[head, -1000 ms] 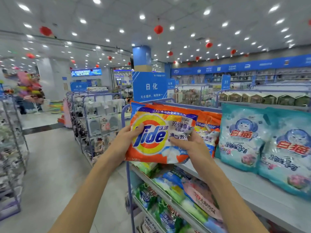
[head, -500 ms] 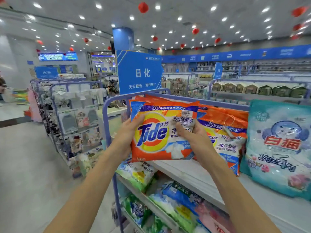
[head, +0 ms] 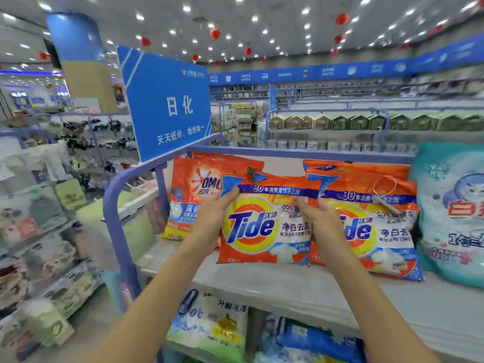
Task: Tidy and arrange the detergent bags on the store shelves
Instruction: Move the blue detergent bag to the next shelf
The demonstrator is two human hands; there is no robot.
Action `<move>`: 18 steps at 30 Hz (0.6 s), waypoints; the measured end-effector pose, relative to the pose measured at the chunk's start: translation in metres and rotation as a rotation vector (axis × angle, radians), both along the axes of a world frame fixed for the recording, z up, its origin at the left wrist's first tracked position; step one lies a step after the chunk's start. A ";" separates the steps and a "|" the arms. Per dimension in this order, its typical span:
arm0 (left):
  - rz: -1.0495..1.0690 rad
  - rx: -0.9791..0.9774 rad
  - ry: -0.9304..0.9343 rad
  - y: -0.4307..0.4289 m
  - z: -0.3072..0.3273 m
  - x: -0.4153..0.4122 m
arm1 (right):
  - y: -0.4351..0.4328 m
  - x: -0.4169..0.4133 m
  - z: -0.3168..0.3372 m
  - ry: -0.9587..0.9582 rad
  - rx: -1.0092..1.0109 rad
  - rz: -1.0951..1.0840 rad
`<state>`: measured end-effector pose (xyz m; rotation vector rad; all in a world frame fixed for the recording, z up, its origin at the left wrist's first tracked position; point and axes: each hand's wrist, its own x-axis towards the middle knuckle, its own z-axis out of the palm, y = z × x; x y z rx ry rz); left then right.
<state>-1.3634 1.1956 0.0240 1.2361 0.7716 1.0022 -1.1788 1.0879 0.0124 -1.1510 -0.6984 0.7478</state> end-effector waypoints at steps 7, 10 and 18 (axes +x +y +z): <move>-0.069 -0.085 0.040 0.040 -0.028 0.031 | 0.024 0.010 -0.022 -0.013 -0.158 -0.194; -0.035 -0.144 0.025 0.058 -0.032 0.050 | 0.047 0.020 -0.026 -0.043 -0.214 -0.287; 0.079 -0.075 -0.032 0.090 -0.048 0.094 | 0.083 0.026 -0.041 -0.095 -0.315 -0.422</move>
